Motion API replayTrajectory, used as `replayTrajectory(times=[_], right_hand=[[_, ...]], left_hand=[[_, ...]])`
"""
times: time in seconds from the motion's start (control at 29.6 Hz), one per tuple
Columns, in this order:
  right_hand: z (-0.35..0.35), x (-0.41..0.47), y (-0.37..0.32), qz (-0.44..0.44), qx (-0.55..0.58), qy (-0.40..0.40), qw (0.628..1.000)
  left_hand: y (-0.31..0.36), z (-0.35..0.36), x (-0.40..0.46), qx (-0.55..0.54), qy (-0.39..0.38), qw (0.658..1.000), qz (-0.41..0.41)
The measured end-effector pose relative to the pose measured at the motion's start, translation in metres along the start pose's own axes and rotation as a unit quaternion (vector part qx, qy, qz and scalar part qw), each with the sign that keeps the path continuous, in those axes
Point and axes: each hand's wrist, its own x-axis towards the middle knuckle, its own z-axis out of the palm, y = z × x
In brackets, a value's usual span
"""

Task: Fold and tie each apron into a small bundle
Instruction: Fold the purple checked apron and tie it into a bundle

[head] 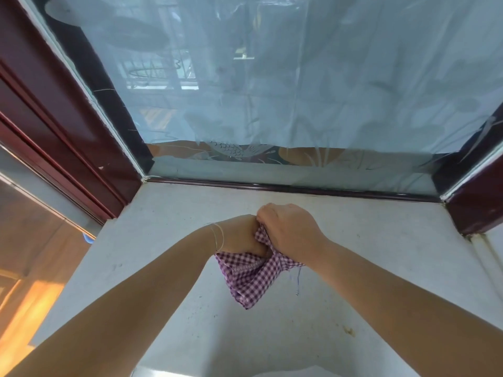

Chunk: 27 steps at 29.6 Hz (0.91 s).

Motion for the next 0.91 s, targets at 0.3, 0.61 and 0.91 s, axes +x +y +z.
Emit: replayTrajectory(times=[0.3,0.61,0.91], right_hand=[[-0.001,0.004,-0.003,-0.017,-0.018,0.031,0.999],[-0.007,0.007,-0.007,0.061,-0.029,-0.033,0.997],[-0.006,0.007,-0.009,0.113,-0.021,-0.057,0.992]], left_hand=[[0.004,0.006,-0.004,-0.065,0.003,0.998,0.007],[0.004,0.018,0.001,-0.072,-0.004,0.997,0.008],[0.003,0.014,-0.004,-0.114,-0.065,0.991,0.019]])
